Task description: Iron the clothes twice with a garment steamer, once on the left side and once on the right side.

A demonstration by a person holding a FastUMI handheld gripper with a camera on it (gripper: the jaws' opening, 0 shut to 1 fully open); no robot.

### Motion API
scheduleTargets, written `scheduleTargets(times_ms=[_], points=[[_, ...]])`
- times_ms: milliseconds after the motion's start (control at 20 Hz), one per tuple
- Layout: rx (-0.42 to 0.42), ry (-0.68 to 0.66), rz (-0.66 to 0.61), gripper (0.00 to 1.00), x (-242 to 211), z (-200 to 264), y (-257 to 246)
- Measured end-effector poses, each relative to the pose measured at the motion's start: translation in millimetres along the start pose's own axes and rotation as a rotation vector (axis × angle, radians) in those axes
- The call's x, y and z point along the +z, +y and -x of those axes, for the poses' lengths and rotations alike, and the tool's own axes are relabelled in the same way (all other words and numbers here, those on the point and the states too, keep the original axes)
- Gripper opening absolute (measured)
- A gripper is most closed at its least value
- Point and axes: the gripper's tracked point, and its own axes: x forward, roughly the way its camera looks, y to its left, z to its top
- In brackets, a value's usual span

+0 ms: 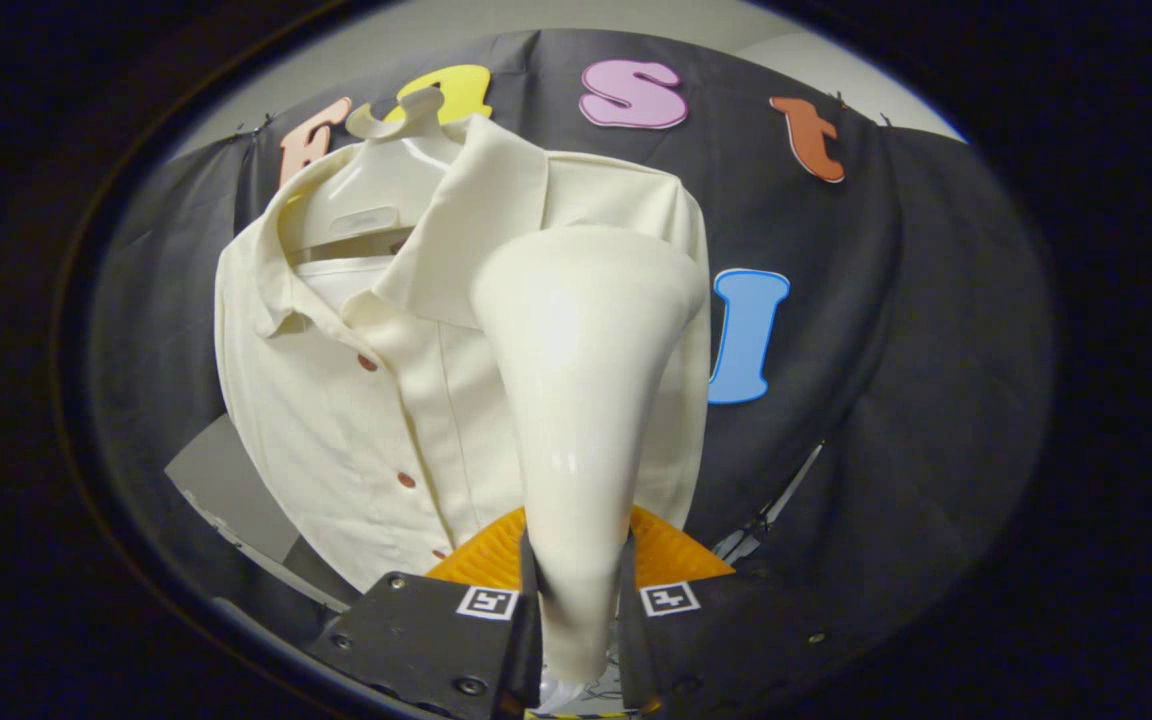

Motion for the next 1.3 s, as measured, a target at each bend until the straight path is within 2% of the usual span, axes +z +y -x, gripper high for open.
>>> scheduleTargets(times_ms=[300, 700, 1300], points=[[0.022, 0.027, -0.015, 0.30, -22.2, -9.6, 1.1], [0.042, 0.136, -0.046, 0.30, -95.2, -19.3, 3.6], [0.043, 0.231, -0.114, 0.31, -191.9, -35.4, 10.5]])
